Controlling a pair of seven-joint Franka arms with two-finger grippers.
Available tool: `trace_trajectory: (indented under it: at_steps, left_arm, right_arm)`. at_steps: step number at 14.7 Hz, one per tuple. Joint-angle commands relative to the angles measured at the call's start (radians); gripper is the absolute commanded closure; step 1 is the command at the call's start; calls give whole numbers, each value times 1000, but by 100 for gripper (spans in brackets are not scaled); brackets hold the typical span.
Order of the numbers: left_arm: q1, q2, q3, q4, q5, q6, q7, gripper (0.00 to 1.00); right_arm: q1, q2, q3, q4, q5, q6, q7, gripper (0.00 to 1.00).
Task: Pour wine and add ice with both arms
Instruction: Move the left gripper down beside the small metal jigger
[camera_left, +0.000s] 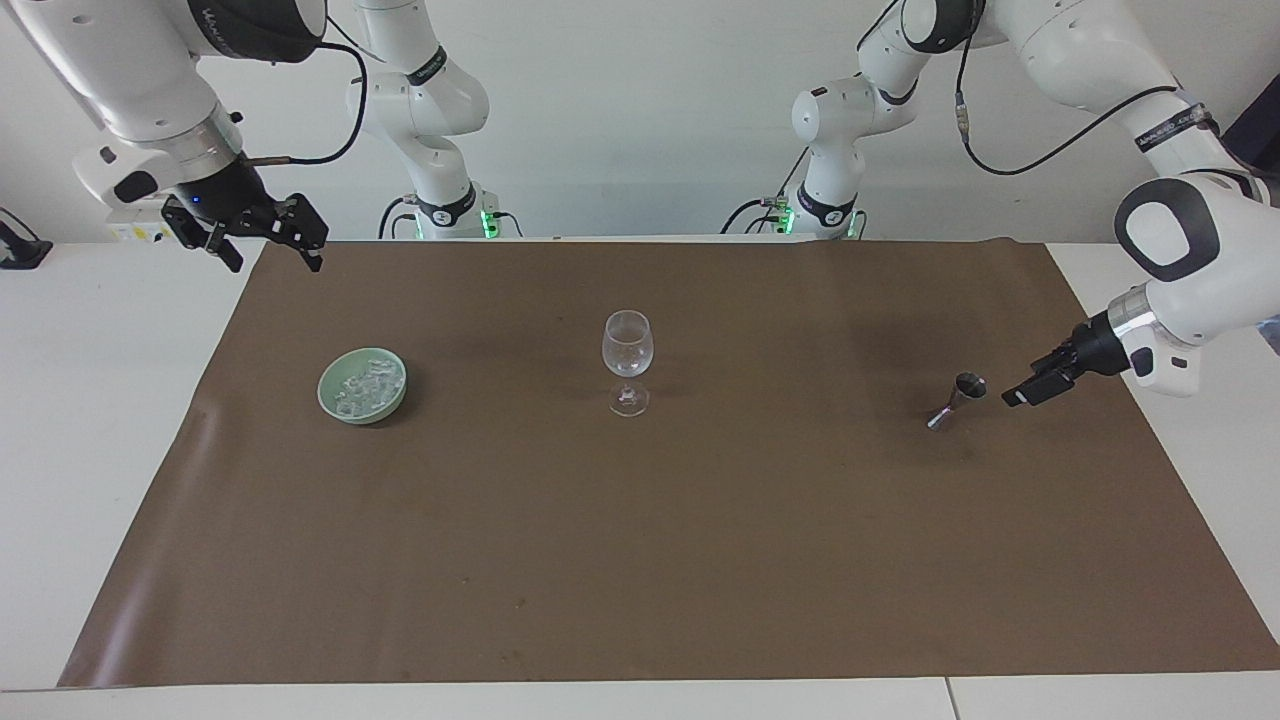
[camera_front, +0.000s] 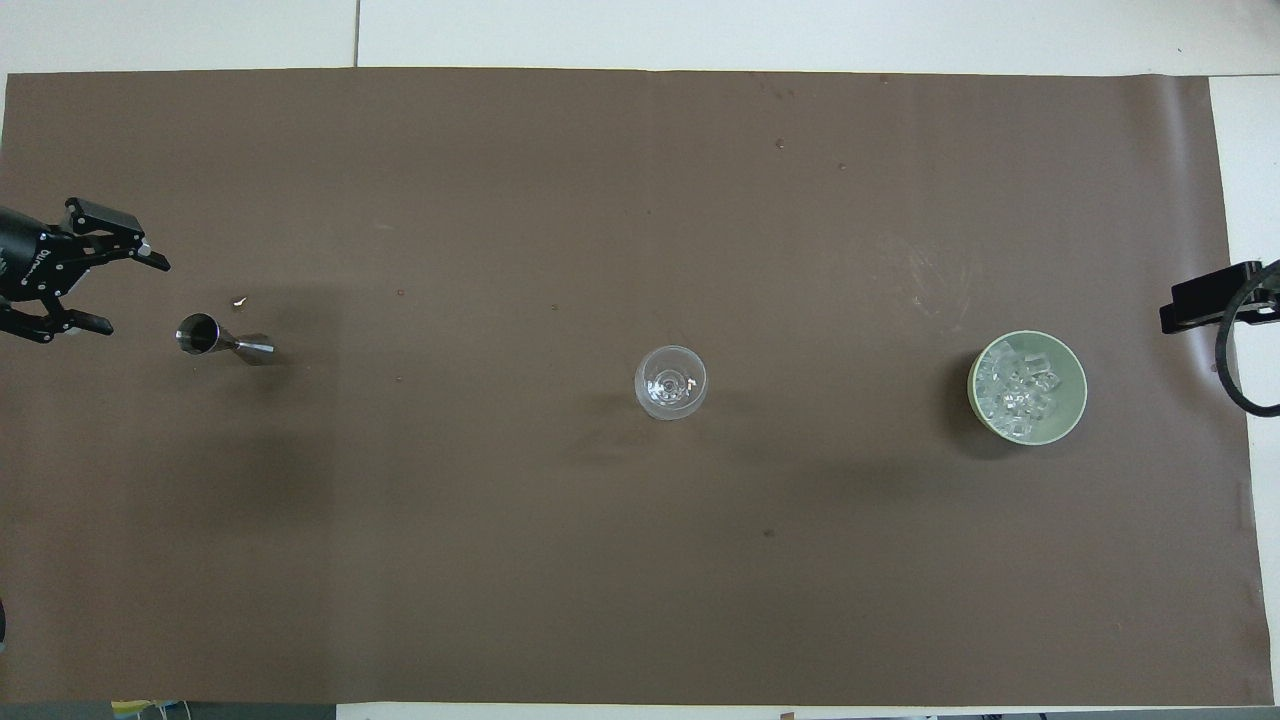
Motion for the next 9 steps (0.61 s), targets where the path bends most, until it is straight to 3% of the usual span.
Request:
trace_trajectory:
  at_steps: [1,5,9]
  left_arm:
    - [42,52,2,18,-149,51,-242,0]
    - [96,118,5,48,-204,51,-327,0]
    - [110,112,8,-21,-207,56,-365,0]
  right_arm:
    - [-6,-18,4,-19,17,-4,12,0]
    - [-6,-18,4,-20,17,-4,12,0]
    - [-6,-18,4,-19,17,-4,12,0]
